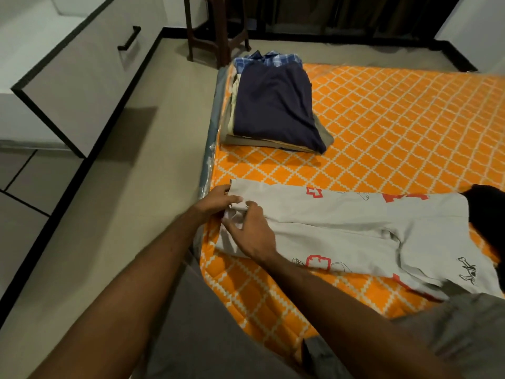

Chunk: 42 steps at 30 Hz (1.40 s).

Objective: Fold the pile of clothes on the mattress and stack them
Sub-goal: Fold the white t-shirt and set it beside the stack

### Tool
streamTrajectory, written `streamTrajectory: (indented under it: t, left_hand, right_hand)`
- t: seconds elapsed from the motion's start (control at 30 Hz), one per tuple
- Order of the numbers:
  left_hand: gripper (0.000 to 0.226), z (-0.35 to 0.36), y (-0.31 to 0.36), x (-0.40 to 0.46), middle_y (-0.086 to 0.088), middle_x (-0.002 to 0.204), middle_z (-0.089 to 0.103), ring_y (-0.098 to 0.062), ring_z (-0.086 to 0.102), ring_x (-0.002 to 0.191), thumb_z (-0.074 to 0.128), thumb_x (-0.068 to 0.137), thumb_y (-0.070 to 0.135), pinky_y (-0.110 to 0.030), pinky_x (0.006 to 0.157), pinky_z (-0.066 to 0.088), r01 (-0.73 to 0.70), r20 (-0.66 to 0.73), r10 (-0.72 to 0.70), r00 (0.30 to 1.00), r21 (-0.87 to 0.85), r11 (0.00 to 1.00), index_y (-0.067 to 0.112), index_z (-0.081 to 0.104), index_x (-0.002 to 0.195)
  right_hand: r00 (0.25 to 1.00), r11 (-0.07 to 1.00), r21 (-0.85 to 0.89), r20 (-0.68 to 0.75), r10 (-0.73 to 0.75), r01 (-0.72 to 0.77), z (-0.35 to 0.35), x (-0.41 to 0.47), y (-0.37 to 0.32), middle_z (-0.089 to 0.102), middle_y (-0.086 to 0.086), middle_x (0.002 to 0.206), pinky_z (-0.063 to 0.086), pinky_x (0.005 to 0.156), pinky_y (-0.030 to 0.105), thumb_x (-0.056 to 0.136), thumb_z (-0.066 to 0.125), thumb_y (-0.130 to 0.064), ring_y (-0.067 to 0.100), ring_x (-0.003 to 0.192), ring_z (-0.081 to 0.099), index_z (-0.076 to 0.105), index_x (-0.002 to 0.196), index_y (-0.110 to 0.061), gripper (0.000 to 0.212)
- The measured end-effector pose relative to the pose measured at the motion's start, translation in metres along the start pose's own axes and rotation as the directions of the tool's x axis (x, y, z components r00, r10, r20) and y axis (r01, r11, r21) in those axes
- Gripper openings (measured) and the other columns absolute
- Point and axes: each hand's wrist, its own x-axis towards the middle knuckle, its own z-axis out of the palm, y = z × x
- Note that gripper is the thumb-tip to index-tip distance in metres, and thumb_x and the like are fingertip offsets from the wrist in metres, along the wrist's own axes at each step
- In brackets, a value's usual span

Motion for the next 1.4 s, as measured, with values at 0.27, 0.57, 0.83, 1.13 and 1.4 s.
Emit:
streamTrajectory:
  t: [0.27,0.57,0.83,1.13,1.4]
  left_hand:
    - [0.022,0.013,0.019,-0.011,-0.018,0.096,0.070,-0.028,0.070,0.074,0.066,0.094,0.019,-0.037,0.063,0.060,0.119,-0.080,-0.124,0.989,-0.064,0.991,0.005,0.067,0.111]
    - [0.018,0.057,0.093,-0.006,-0.018,0.094,0.067,-0.038,0.070,0.080,0.059,0.089,0.018,-0.041,0.058,0.059,0.004,-0.242,0.001,0.970,0.019,1.000,0.011,0.061,0.105]
    - [0.012,0.193,0.176,0.006,-0.015,0.074,0.051,-0.015,0.061,0.048,0.056,0.088,0.008,-0.034,0.039,0.052,-0.169,-0.097,0.188,0.977,0.179,0.969,0.004,0.045,0.088]
    - [0.035,0.312,0.170,0.018,-0.014,0.102,0.067,-0.034,0.071,0.085,0.053,0.101,0.039,-0.050,0.069,0.058,-0.189,0.074,0.177,0.981,0.225,0.956,0.015,0.039,0.122]
    - [0.061,0.236,0.089,0.023,-0.011,0.135,0.043,-0.033,0.044,0.124,0.073,0.087,0.038,-0.048,0.098,0.042,-0.043,-0.301,0.272,0.914,0.595,0.802,0.012,0.043,0.133]
  right_hand:
    - [0.997,0.993,-0.114,0.061,0.050,-0.043,-0.012,0.002,-0.015,0.055,0.008,0.130,0.050,0.084,0.043,0.094,0.055,-0.032,0.033,0.113,0.060,0.037,0.138,-0.015,0.051]
    - [0.999,0.998,0.064,0.035,0.012,-0.014,-0.091,0.001,-0.005,0.070,0.010,0.106,0.061,0.069,0.051,0.095,0.042,-0.023,0.031,0.078,0.069,0.047,0.127,-0.016,0.033]
    - [0.989,0.945,0.294,-0.001,0.151,-0.144,-0.215,-0.027,0.094,0.066,0.003,0.079,0.060,0.057,0.041,0.097,0.048,-0.028,0.020,0.061,0.066,0.053,0.107,-0.016,0.016]
    - [0.905,0.822,0.388,0.094,0.415,-0.417,-0.261,-0.062,0.224,0.061,0.003,0.103,0.047,0.069,0.032,0.080,0.051,-0.009,0.020,0.090,0.059,0.054,0.101,-0.016,0.021]
    - [0.910,0.917,-0.090,-0.190,0.367,-0.389,-0.256,-0.058,0.237,0.050,0.013,0.128,0.048,0.086,0.045,0.092,0.056,-0.029,0.037,0.113,0.055,0.034,0.141,-0.012,0.056]
